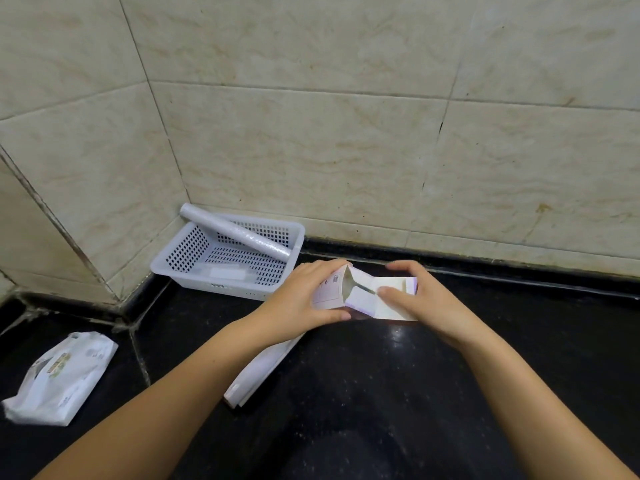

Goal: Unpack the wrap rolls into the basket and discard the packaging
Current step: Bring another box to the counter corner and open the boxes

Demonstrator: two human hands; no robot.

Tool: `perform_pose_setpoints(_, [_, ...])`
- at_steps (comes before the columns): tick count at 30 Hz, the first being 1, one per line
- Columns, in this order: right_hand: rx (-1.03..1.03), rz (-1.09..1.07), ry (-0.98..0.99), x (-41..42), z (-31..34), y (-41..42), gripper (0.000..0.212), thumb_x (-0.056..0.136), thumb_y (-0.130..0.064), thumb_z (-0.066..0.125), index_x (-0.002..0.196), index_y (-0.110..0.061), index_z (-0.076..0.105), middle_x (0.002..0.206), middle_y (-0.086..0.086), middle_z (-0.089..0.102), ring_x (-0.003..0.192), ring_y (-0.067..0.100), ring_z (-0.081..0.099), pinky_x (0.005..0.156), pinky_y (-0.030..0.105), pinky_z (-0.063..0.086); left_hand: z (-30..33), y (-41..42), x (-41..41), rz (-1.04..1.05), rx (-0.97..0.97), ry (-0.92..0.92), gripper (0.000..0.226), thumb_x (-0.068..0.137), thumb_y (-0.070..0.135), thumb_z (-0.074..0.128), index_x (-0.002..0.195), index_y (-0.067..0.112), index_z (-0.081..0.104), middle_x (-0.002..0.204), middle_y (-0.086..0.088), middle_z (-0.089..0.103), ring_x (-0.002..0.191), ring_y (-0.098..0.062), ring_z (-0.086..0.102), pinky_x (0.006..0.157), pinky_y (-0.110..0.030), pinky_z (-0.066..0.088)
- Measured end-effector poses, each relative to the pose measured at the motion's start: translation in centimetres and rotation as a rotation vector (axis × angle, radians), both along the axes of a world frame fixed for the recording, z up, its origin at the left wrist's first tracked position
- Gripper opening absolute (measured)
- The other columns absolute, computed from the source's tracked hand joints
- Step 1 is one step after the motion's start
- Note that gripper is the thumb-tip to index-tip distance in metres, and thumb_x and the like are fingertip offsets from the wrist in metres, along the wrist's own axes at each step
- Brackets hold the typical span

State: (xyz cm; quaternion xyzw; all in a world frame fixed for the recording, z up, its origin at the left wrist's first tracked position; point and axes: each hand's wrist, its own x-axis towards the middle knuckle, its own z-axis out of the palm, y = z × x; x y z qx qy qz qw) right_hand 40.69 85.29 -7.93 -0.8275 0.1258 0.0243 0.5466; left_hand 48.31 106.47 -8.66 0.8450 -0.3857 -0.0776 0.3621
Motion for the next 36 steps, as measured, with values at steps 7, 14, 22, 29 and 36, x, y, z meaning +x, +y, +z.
perform_pose_setpoints(7, [-0.616, 0.327, -0.405, -0.6, 1.7, 0.6, 0.04, 0.092, -0.022, 0.052, 0.129, -0.034, 0.052, 0.126, -0.014, 0.061, 0.114, 0.003, 0.055, 0.095, 0.019, 0.041, 0.9, 0.1, -0.3, -0.016, -0.096, 0.137, 0.068, 0.077, 0.03, 0.073, 0.132, 0.045, 0.037, 0.133, 0.015, 0.049, 0.125, 0.002, 0.04, 0.103, -0.024, 0.034])
perform_pose_setpoints(14, [-0.3, 0.082, -0.219, 0.1, 3.2, 0.2, 0.011, 0.091, -0.021, 0.055, 0.099, -0.023, 0.063, 0.093, 0.0, 0.069, 0.084, 0.013, 0.061, 0.071, 0.026, 0.045, 1.4, -0.5, -1.4, -0.076, -0.1, 0.116, 0.071, 0.071, 0.044, 0.073, 0.132, 0.048, 0.037, 0.134, 0.019, 0.046, 0.128, 0.0, 0.04, 0.109, -0.034, 0.035])
perform_pose_setpoints(22, [-0.671, 0.106, -0.565, -2.7, 3.6, 3.6, 0.021, 0.084, -0.008, 0.049, 0.094, -0.014, 0.066, 0.094, 0.0, 0.064, 0.088, 0.017, 0.058, 0.079, 0.029, 0.043, 1.1, -0.7, -0.6, 0.079, -0.218, -0.025, 0.068, 0.074, 0.033, 0.076, 0.129, 0.042, 0.038, 0.13, 0.017, 0.048, 0.124, -0.001, 0.04, 0.105, -0.026, 0.034])
perform_pose_setpoints(29, [-0.38, 0.008, -0.338, -2.1, 3.1, 3.5, 0.022, 0.089, -0.015, 0.051, 0.101, -0.025, 0.067, 0.074, -0.01, 0.064, 0.072, 0.006, 0.062, 0.067, 0.014, 0.048, 0.7, -1.2, -0.8, 0.114, -0.19, -0.26, 0.069, 0.073, 0.021, 0.075, 0.134, 0.024, 0.043, 0.123, 0.014, 0.048, 0.116, -0.006, 0.04, 0.107, -0.039, 0.034])
perform_pose_setpoints(36, [-0.512, 0.005, -0.203, -0.5, 2.7, 4.2, 0.011, 0.08, -0.033, 0.056, 0.09, -0.035, 0.051, 0.059, -0.013, 0.049, 0.055, 0.004, 0.047, 0.047, 0.018, 0.033, 0.2, -2.4, -1.7, 0.092, -0.124, -0.435, 0.059, 0.074, 0.024, 0.064, 0.13, 0.015, 0.049, 0.122, -0.003, 0.057, 0.118, -0.024, 0.051, 0.116, -0.043, 0.015])
